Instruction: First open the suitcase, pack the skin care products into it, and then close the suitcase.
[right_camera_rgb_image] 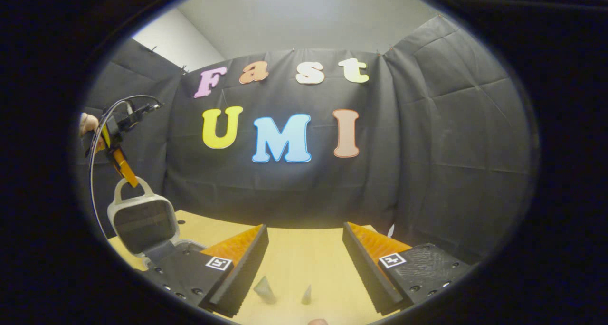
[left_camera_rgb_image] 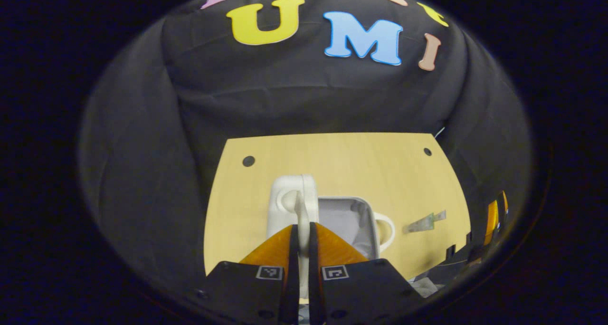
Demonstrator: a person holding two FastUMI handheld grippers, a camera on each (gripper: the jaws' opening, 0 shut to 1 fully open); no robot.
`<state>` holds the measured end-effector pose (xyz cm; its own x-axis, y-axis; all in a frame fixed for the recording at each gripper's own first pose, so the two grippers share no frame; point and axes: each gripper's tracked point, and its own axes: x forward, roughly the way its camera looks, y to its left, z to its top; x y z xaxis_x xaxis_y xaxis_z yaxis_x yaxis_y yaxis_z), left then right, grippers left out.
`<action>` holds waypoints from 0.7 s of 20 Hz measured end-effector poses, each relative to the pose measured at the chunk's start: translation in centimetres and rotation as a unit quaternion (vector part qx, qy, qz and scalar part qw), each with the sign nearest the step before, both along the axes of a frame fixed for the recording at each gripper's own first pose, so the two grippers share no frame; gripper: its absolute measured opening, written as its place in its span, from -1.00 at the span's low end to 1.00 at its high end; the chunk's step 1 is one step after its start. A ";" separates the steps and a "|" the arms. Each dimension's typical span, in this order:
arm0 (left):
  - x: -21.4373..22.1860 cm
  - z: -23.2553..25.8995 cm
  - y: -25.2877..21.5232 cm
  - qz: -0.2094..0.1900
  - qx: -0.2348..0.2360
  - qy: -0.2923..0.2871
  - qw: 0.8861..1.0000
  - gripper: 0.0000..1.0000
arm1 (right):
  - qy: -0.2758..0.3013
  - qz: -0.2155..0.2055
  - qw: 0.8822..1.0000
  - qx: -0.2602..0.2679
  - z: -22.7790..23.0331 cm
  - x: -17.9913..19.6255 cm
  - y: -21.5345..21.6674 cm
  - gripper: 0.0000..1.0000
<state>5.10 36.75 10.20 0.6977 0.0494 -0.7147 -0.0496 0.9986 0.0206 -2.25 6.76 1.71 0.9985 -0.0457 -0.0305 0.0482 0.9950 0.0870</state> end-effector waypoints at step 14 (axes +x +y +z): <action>2.2 -22.6 28.3 0.064 0.011 0.064 0.996 -0.68 | 0.034 -0.077 0.996 -0.030 2.0 -1.6 7.3 0.92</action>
<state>7.30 65.06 -12.40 0.5888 0.1480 -0.7946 -0.1714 0.9836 0.0562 -3.83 14.02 3.72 0.9750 -0.2026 -0.0911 0.2052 0.9785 0.0194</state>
